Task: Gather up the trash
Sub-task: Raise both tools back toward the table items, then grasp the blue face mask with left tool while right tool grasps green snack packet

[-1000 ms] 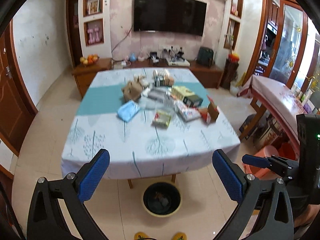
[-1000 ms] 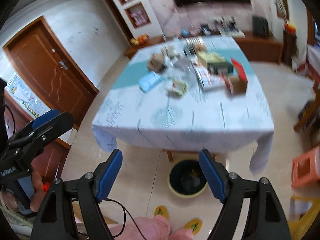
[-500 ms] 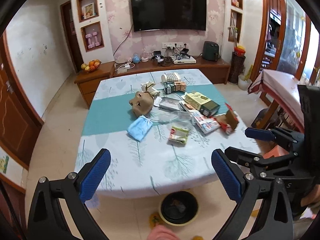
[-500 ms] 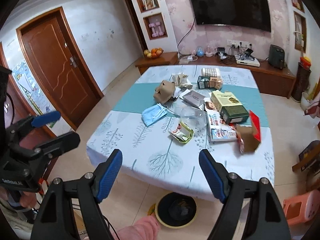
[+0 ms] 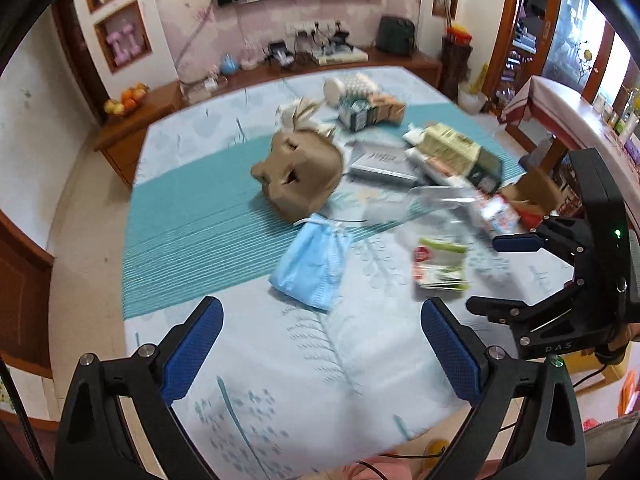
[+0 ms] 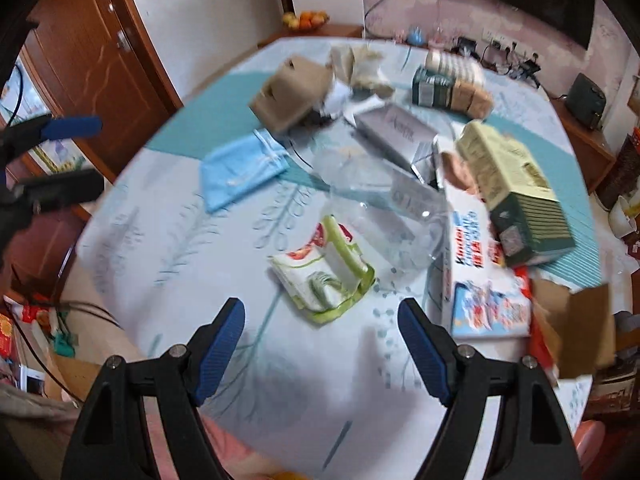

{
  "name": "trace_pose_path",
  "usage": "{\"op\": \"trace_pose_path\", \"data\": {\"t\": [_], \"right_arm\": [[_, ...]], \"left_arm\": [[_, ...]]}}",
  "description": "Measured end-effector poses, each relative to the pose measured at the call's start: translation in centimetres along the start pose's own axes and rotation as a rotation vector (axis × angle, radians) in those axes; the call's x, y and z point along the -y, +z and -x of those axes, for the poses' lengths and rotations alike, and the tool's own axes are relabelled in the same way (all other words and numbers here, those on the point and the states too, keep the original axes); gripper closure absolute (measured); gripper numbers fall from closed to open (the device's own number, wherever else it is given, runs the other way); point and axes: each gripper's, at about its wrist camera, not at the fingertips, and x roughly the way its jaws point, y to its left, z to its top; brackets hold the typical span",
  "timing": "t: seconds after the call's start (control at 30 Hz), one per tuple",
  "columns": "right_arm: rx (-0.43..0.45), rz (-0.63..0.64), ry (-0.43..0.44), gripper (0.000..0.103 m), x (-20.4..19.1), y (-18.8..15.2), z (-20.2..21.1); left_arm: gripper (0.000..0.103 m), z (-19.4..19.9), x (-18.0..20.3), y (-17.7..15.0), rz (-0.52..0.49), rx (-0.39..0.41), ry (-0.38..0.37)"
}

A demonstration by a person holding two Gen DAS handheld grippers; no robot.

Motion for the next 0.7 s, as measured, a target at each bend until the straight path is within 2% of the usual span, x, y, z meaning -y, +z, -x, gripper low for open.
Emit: {"op": "trace_pose_path", "data": {"t": [0.23, 0.43, 0.57, 0.6, 0.67, 0.7], "right_arm": [[-0.039, 0.009, -0.016, 0.024, -0.4, 0.8, -3.0], [-0.026, 0.028, -0.036, 0.025, -1.3, 1.0, -3.6], [-0.020, 0.011, -0.043, 0.041, -1.4, 1.3, -3.4], [-0.021, -0.001, -0.037, 0.044, -1.4, 1.3, -3.4], [-0.025, -0.027, -0.023, 0.049, -1.3, 1.6, -3.3], [-0.028, -0.038, -0.023, 0.051, -1.3, 1.5, -3.2]], "left_arm": [[0.005, -6.1, -3.7, 2.2, -0.006, -0.091, -0.090], [0.005, -9.8, -4.9, 3.6, -0.034, -0.148, -0.162], [0.005, -11.8, -4.4, 3.9, -0.085, -0.197, -0.200], [0.006, -12.5, -4.2, 3.9, -0.099, -0.213, -0.207], [0.017, -13.4, -4.2, 4.0, -0.110, -0.235, -0.220], [0.027, -14.1, -4.0, 4.1, -0.112, -0.256, -0.224]]}}
